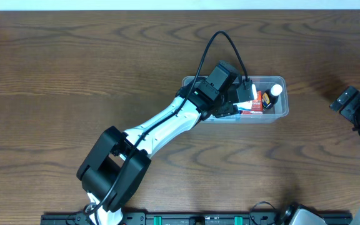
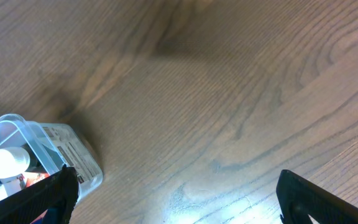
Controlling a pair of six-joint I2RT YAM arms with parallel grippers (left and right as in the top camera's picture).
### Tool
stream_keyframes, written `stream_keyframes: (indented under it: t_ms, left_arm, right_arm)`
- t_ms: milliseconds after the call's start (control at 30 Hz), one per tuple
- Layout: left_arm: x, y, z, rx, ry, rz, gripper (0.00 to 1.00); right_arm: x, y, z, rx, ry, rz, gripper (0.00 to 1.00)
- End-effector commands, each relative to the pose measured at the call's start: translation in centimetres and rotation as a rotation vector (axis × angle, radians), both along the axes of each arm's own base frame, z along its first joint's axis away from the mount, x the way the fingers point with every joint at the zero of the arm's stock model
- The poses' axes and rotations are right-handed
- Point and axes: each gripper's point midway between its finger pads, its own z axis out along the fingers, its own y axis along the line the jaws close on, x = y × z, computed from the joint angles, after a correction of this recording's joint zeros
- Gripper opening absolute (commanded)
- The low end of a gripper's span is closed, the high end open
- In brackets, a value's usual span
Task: Pack container
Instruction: 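Lower the Panadol box into the container beside the red box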
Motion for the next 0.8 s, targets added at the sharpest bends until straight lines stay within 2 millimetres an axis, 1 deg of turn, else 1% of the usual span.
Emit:
stream_keyframes:
  t_ms: [0, 100, 133, 167, 233, 300, 367, 467, 500, 633, 767]
  left_arm:
    - [0.6, 0.2, -0.2, 0.006, 0.0, 0.015, 0.77]
    - [0.6, 0.2, 0.0, 0.003, -0.003, 0.015, 0.76]
    - [0.6, 0.2, 0.1, -0.001, -0.005, 0.016, 0.73]
    - [0.7, 0.1, 0.4, -0.012, -0.004, 0.027, 0.65]
    - [1.0, -0.2, 1.1, -0.058, 0.004, 0.068, 0.55]
    - [1.4, -0.6, 2.0, -0.124, 0.02, 0.127, 0.51]
    - [1.8, -1.0, 2.7, -0.197, 0.051, 0.196, 0.44]
    - [2.1, -1.2, 3.1, -0.285, 0.121, 0.298, 0.38]
    - [2.2, -1.3, 3.2, -0.316, 0.153, 0.34, 0.36]
    - [2.2, -1.3, 3.1, -0.392, 0.247, 0.455, 0.35]
    - [1.9, -1.1, 2.3, -0.439, 0.351, 0.571, 0.35]
  right_arm:
    - [0.0, -0.5, 0.5, -0.008, -0.012, -0.027, 0.99]
    - [0.0, -0.5, 0.5, -0.008, -0.012, -0.027, 0.99]
    - [0.0, -0.5, 0.5, -0.008, -0.012, -0.027, 0.99]
    - [0.0, -0.5, 0.5, -0.008, -0.012, -0.027, 0.99]
    - [0.0, -0.5, 0.5, -0.007, -0.012, -0.027, 0.99]
    - [0.0, -0.5, 0.5, -0.008, -0.012, -0.027, 0.99]
    - [0.0, -0.5, 0.5, -0.008, -0.012, -0.027, 0.99]
    - [0.0, -0.5, 0.5, -0.008, -0.012, -0.027, 0.99]
    - [0.0, -0.5, 0.5, -0.007, -0.012, -0.027, 0.99]
    - [0.0, -0.5, 0.5, -0.008, -0.012, -0.027, 0.99]
    - [0.0, -0.5, 0.5, -0.008, -0.012, -0.027, 0.99]
